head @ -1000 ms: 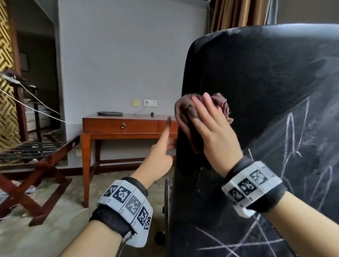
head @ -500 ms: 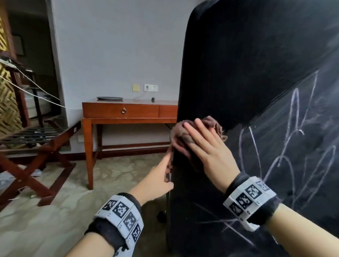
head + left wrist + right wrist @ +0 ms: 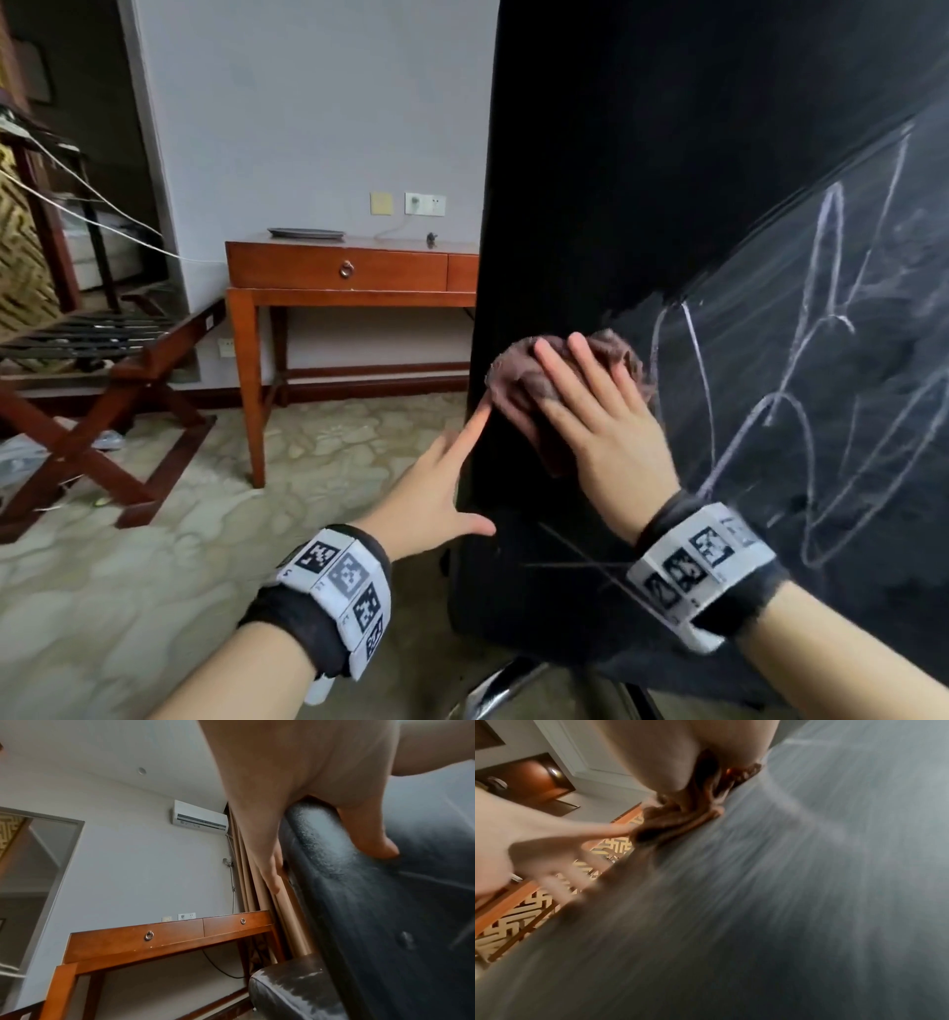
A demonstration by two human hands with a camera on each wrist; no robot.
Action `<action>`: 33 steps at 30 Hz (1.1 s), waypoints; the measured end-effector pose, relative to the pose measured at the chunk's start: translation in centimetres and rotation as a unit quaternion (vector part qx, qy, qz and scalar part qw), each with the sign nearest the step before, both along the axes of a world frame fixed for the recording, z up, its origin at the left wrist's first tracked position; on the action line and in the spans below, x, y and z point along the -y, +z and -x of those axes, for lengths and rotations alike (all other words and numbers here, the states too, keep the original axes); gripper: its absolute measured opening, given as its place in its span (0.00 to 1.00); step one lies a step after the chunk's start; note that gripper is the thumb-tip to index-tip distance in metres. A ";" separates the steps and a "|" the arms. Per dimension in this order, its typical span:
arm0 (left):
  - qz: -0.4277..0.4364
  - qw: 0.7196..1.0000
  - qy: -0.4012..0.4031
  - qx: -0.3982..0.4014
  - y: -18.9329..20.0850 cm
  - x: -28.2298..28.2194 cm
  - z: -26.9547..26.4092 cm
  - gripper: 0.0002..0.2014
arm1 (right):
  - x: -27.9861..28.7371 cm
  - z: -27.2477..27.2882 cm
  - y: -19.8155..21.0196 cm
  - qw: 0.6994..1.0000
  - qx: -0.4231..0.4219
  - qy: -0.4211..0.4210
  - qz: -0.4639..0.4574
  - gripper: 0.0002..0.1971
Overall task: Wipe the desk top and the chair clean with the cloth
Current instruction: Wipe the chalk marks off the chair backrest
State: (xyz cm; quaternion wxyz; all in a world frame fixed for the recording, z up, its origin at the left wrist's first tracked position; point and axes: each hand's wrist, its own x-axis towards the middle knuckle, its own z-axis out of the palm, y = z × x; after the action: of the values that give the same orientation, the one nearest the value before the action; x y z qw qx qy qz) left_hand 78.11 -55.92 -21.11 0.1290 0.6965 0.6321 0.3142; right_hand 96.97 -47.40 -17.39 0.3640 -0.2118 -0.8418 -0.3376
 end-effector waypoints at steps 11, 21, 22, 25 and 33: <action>-0.017 0.999 -0.001 0.028 0.0 0.1 -0.3 0.62 | 0.1 -2.3 3.0 1.000 0.006 -0.008 -0.002 0.23; -0.037 0.999 0.011 0.038 -0.8 -0.2 -1.9 0.63 | 1.1 -3.3 -8.0 0.996 0.073 -0.013 0.042 0.24; -0.036 0.999 0.011 0.037 -0.8 -0.1 -1.9 0.63 | 0.9 -4.0 -7.8 0.994 0.104 -0.009 0.035 0.23; -0.032 0.999 0.010 0.034 -0.5 0.2 -2.2 0.63 | 0.3 -5.7 -2.4 0.998 0.054 0.000 0.016 0.20; -0.053 0.998 0.004 0.029 -1.3 0.3 -2.9 0.57 | -1.4 -5.5 -1.7 0.980 -0.194 0.039 0.033 0.16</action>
State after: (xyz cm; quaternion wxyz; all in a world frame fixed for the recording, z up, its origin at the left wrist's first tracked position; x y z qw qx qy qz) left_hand 81.03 -56.21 -22.42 0.1089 0.6906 0.6133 0.3676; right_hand 102.50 -45.95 -19.09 0.5261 -0.2518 -0.7735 -0.2481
